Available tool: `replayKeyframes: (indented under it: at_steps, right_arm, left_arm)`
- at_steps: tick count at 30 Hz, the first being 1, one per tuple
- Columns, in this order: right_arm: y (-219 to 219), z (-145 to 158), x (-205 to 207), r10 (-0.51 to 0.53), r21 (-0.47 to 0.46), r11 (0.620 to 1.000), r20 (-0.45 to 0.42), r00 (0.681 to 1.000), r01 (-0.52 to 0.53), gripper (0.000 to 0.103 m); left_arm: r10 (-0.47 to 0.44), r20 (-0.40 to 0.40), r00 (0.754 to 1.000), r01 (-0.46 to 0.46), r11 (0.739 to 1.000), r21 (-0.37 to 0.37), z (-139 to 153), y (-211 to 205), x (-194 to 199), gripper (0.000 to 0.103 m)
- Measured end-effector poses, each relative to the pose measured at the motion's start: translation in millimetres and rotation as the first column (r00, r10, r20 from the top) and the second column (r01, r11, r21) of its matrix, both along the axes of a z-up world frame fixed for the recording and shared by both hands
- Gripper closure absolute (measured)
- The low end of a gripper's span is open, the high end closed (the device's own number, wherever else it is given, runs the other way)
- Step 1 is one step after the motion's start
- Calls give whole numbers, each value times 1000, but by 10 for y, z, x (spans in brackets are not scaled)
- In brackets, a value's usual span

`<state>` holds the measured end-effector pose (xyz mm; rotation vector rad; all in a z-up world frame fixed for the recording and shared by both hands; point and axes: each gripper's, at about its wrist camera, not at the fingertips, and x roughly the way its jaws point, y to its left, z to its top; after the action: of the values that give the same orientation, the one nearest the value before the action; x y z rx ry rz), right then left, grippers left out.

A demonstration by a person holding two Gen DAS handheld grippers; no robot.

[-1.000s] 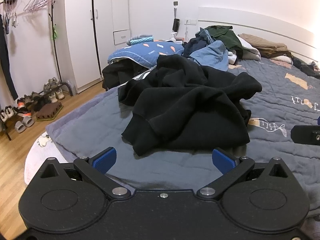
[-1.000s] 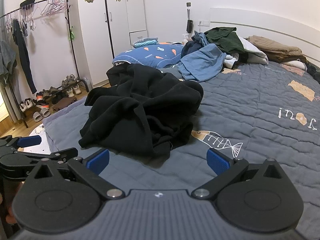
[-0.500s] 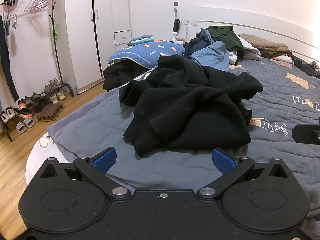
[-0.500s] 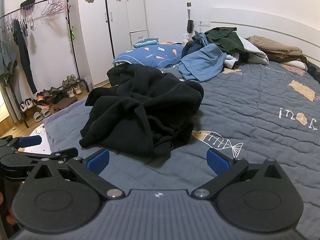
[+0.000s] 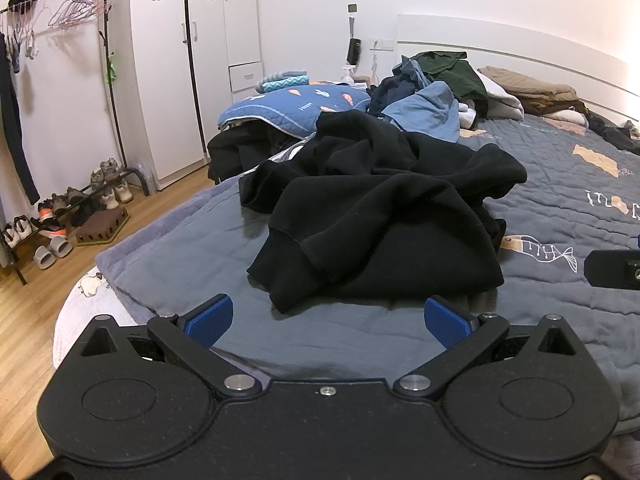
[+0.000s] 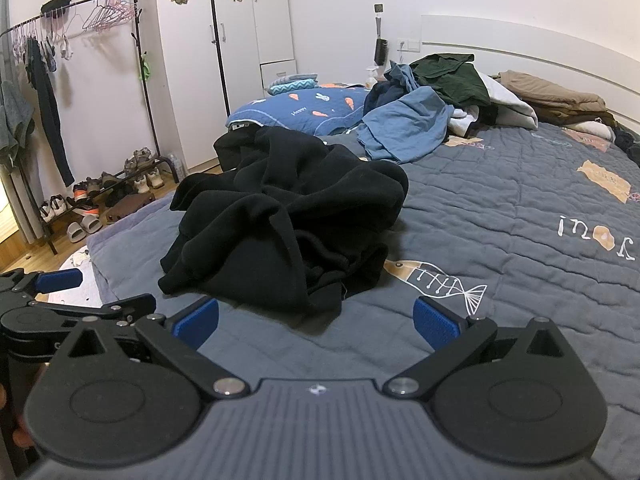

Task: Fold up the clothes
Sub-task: 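Move both grippers toward the crumpled black sweatshirt on the bed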

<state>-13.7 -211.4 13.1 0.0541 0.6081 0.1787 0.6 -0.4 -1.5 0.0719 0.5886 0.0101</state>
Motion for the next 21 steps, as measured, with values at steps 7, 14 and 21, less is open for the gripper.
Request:
replayKeyframes:
  at_steps: [7,14,21]
  right_arm:
    - [3,-6,7,2,0,1000,-2,1000,-2,0]
    - [0,-11,4,4,-2,1000,-4,1000,-4,0]
    - [-2,-14,12,3,1,1000,-7,1000,-3,0]
  left_arm:
    - [-1,0,1000,1,1000,6,3,-4,-5,0]
    - [0,-2,1000,0,1000,8,8,-1,-9,0]
    - [-4,-3,1000,4,1000,7,5,-1,-5,0]
